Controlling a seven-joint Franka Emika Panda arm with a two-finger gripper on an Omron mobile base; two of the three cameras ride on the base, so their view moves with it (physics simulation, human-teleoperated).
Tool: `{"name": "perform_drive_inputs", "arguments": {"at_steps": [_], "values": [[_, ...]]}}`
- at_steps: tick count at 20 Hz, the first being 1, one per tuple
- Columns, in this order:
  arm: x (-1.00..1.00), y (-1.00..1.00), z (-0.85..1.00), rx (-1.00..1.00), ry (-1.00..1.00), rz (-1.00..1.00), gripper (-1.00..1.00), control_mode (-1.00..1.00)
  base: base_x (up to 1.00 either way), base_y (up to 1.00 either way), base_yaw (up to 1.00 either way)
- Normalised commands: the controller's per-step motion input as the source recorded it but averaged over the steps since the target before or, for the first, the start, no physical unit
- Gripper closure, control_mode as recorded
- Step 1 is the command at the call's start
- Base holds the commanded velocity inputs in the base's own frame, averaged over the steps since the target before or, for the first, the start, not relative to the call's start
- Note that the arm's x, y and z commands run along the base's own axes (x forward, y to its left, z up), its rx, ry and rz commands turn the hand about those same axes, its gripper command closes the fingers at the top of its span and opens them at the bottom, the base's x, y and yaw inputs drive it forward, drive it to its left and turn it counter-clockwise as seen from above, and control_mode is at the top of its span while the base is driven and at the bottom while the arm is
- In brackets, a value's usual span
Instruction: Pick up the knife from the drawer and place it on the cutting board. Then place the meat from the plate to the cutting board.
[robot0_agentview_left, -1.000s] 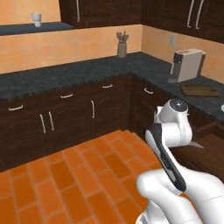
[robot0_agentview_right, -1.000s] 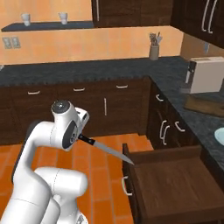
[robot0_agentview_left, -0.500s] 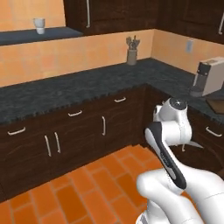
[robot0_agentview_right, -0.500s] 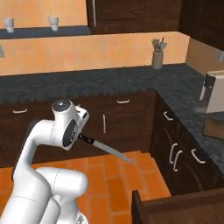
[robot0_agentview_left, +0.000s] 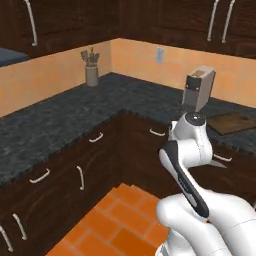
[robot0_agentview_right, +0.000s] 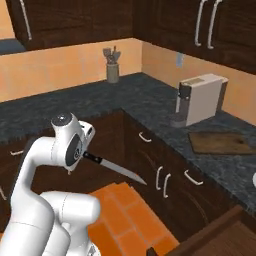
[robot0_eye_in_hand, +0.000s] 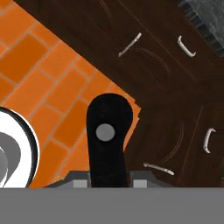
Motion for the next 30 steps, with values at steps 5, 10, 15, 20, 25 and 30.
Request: {"name": "perform_drive_inputs", "arguments": {"at_steps": [5, 10, 15, 20, 25, 30], "values": [[0.0, 0.0, 0.0, 0.0, 0.0, 0.0, 1.0, 1.0, 0.49, 0.02, -0.85], [0.0, 0.0, 0.0, 0.0, 0.0, 0.0, 1.0, 1.0, 0.6, 0.21, -0.83], [0.0, 0.0, 0.0, 0.0, 0.0, 0.0, 1.0, 1.0, 0.73, 0.27, -0.65], [0.0, 0.0, 0.0, 0.0, 0.0, 0.0, 1.0, 1.0, 0.83, 0.17, -0.24], [0.0, 0.0, 0.0, 0.0, 0.0, 0.0, 1.0, 1.0, 0.75, 0.33, -0.08], [0.08, 0.01, 0.0, 0.0, 0.0, 0.0, 1.0, -1.0, 0.48, 0.02, -0.01]]}}
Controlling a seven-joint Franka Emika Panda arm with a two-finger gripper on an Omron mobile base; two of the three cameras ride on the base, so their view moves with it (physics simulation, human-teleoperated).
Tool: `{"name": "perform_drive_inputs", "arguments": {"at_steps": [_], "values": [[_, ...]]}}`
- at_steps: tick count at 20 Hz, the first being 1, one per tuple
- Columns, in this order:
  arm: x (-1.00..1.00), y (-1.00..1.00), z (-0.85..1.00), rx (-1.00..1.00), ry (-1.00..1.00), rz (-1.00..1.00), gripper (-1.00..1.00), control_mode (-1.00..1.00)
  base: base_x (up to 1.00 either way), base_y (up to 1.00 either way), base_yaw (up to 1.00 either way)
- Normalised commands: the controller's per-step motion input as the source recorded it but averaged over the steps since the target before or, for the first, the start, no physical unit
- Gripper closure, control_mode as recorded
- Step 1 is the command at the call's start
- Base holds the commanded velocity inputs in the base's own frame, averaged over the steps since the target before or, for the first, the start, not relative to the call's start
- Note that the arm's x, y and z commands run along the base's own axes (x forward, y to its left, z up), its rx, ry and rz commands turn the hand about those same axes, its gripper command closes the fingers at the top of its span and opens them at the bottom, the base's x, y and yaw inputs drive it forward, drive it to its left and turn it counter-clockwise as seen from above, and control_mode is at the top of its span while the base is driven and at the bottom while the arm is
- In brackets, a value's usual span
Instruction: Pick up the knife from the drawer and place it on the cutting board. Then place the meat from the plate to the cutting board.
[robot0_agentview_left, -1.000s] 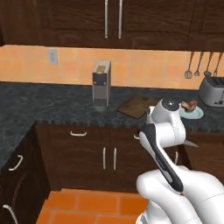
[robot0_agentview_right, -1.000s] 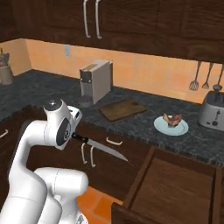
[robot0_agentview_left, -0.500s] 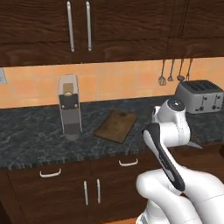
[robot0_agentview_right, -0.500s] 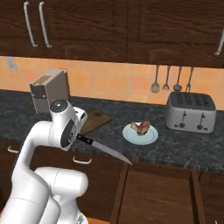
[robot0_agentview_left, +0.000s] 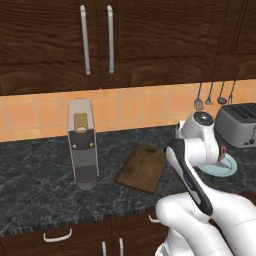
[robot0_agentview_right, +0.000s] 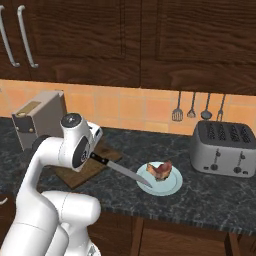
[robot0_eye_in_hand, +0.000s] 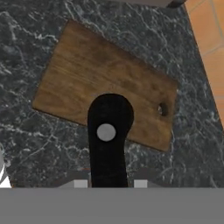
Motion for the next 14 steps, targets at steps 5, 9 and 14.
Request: {"name": "perform_drive_inputs", "arguments": {"at_steps": [5, 9, 14], "values": [[0.2, 0.54, 0.11, -0.13, 0.0, 0.3, 1.0, -1.0, 0.0, 0.0, 0.0], [-0.02, 0.59, 0.0, -0.33, 0.05, 0.59, 1.0, -1.0, 0.0, 0.0, 0.0], [-0.11, 0.57, -0.04, -0.47, 0.23, 0.55, 1.0, -1.0, 0.0, 0.0, 0.0]]}}
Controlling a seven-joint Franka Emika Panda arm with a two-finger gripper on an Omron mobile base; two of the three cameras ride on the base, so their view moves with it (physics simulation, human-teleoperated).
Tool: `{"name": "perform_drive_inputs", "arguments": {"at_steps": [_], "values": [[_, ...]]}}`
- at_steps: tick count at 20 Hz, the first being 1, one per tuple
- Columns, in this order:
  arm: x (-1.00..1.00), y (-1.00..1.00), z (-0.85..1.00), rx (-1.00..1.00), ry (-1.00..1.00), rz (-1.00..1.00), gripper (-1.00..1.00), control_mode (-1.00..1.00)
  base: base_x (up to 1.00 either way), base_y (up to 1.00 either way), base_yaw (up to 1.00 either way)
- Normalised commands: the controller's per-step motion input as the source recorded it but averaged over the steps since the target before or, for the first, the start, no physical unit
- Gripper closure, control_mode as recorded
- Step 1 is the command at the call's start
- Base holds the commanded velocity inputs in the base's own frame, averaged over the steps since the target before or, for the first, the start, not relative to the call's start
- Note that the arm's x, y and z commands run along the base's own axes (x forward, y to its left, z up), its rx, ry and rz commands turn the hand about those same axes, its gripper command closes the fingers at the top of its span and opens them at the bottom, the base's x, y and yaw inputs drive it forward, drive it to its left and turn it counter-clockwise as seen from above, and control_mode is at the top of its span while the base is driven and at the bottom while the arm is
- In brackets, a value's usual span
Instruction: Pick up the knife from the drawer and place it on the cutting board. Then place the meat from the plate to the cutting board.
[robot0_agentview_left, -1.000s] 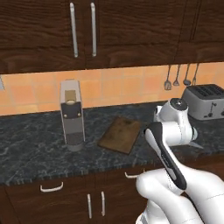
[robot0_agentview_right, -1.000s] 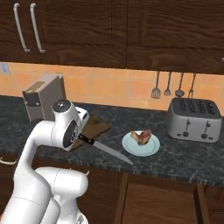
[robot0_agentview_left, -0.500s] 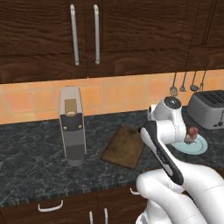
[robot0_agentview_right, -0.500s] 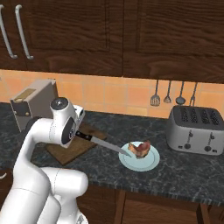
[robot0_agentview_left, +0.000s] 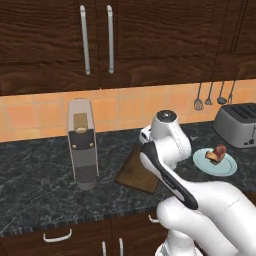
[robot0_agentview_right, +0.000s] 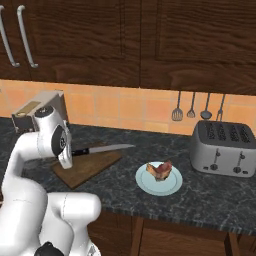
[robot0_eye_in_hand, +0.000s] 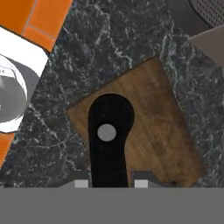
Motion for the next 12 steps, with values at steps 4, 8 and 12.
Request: {"name": "perform_drive_inputs", "arguments": {"at_steps": [4, 8, 12], "values": [[0.0, 0.3, -0.31, -0.31, 0.3, 0.5, 1.0, -1.0, 0.0, 0.0, 0.0], [0.0, -0.14, -0.55, 0.03, 0.01, 0.18, 1.0, -1.0, 0.0, 0.0, 0.0], [0.01, -0.1, -0.43, 0.14, -0.02, 0.15, 1.0, -1.0, 0.0, 0.0, 0.0]]}}
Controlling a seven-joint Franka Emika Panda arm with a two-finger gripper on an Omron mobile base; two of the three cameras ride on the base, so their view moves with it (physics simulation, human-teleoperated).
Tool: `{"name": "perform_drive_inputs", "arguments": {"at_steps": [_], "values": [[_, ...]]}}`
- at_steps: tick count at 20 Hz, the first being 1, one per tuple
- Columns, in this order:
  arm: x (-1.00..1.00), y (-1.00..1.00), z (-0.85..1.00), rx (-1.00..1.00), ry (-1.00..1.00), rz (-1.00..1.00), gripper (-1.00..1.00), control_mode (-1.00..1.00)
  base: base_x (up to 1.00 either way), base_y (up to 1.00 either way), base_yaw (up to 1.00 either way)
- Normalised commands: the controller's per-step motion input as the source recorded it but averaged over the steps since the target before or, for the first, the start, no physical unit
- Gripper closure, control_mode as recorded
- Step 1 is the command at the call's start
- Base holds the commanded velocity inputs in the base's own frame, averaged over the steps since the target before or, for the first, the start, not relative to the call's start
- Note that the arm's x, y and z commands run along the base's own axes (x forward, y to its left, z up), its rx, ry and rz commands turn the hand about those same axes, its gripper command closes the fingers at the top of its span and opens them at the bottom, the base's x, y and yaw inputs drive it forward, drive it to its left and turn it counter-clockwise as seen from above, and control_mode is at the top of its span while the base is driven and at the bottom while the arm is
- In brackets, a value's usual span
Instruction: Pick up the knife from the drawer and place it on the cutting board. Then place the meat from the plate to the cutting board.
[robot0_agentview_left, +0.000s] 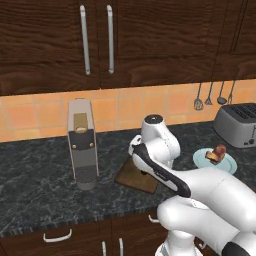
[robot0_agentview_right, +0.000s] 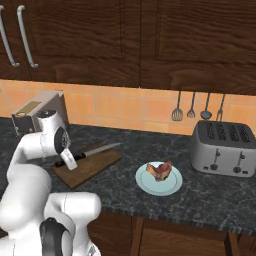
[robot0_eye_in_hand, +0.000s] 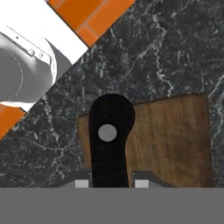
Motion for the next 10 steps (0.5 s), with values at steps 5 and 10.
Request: {"name": "perform_drive_inputs", "arguments": {"at_steps": [5, 10], "values": [[0.3, 0.02, -0.5, 0.07, -0.03, 0.11, 1.0, -1.0, 0.0, 0.0, 0.0], [0.67, 0.34, -0.41, -0.04, -0.01, 0.05, 1.0, -1.0, 0.0, 0.0, 0.0]]}}
